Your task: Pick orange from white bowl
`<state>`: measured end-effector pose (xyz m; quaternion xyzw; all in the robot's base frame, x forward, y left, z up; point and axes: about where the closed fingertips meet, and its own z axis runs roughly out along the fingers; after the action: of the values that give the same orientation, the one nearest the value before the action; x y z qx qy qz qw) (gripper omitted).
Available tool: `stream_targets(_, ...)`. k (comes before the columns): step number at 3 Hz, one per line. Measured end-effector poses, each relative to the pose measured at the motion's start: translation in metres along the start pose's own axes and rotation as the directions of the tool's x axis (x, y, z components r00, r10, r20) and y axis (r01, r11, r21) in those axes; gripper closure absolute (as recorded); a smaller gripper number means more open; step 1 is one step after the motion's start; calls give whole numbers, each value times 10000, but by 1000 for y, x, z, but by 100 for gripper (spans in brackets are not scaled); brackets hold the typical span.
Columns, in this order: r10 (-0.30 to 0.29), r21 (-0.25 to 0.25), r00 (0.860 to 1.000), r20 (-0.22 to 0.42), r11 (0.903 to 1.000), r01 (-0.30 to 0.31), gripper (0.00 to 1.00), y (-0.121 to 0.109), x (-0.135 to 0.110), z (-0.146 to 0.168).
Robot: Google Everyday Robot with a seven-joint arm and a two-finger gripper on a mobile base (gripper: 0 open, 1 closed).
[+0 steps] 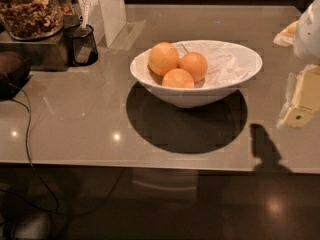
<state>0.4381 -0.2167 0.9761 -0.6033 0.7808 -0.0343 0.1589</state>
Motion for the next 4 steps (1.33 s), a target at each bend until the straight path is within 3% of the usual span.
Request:
stream_targets(1, -3, 2, 10000, 7, 10000, 3, 0, 0, 0, 0)
stream_targets(2, -312, 153, 9970, 706, 9994, 302, 0, -9, -17, -2)
stream_targets(3, -923, 0, 9766, 1942, 9956, 941, 0, -31, -62, 1)
stream_targets(4, -1378, -279, 9421, 3058, 9878, 1535, 0, -57, -118, 2)
